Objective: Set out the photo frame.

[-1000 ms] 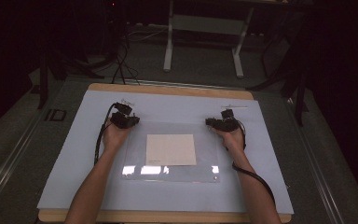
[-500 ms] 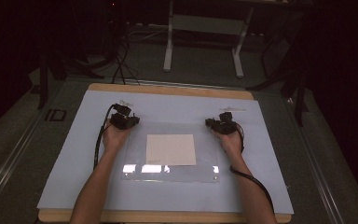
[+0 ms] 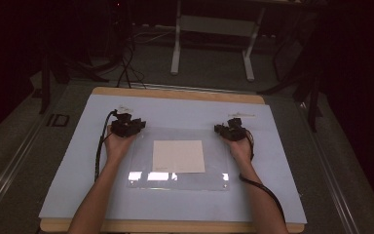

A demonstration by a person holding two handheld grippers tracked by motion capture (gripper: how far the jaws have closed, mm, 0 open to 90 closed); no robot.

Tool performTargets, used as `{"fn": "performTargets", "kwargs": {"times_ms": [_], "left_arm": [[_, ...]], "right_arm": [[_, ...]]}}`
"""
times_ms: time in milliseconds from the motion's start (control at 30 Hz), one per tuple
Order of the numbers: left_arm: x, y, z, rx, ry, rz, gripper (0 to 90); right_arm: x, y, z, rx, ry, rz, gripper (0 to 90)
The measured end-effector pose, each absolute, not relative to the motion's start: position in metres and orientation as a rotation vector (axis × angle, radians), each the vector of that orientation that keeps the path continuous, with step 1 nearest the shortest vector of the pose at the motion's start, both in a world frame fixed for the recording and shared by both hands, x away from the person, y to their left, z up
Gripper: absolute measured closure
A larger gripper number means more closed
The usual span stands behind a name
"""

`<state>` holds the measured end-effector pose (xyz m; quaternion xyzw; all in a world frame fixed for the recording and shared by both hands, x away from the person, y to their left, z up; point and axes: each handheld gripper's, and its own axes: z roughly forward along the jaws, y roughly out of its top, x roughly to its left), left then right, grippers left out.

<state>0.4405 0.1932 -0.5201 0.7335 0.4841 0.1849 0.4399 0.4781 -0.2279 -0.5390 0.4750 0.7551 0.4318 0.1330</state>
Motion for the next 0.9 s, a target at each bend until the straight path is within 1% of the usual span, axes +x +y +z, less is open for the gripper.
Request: {"fn": "performTargets", "kwargs": {"times_ms": [33,200,233,367,433,500,600,633,667,800,900], "left_arm": [[0.440,0.193,-0.520,1.823,1.200,0.457,60.4],[0.439,0.193,-0.516,1.814,1.164,0.470,58.1],[0.439,0.193,-0.516,1.814,1.163,0.471,57.1],[0.438,0.193,-0.516,1.805,1.152,0.463,57.4],[0.438,0.192,-0.517,1.812,1.150,0.473,57.6],[0.438,0.192,-0.518,1.814,1.153,0.476,58.0],[0.438,0.191,-0.519,1.822,1.157,0.488,58.5],[0.438,0.192,-0.519,1.817,1.159,0.488,58.5],[0.439,0.192,-0.519,1.811,1.162,0.482,58.8],[0.439,0.194,-0.522,1.804,1.183,0.491,60.6],[0.438,0.192,-0.524,1.826,1.177,0.530,62.0]], "right_arm": [[0.478,-0.228,-0.539,1.378,2.191,1.250,80.6],[0.477,-0.227,-0.538,1.366,2.186,1.241,79.6],[0.476,-0.227,-0.535,1.351,2.165,1.238,76.5],[0.469,-0.230,-0.528,1.303,2.101,1.255,71.1],[0.467,-0.233,-0.524,1.285,2.083,1.268,70.4],[0.465,-0.234,-0.523,1.267,2.086,1.264,71.6],[0.463,-0.232,-0.522,1.236,2.086,1.255,77.8],[0.462,-0.231,-0.522,1.236,2.086,1.260,81.2],[0.462,-0.230,-0.521,1.233,2.091,1.263,82.4],[0.462,-0.229,-0.521,1.237,2.097,1.238,84.0],[0.462,-0.229,-0.521,1.247,2.095,1.236,84.0]]}}
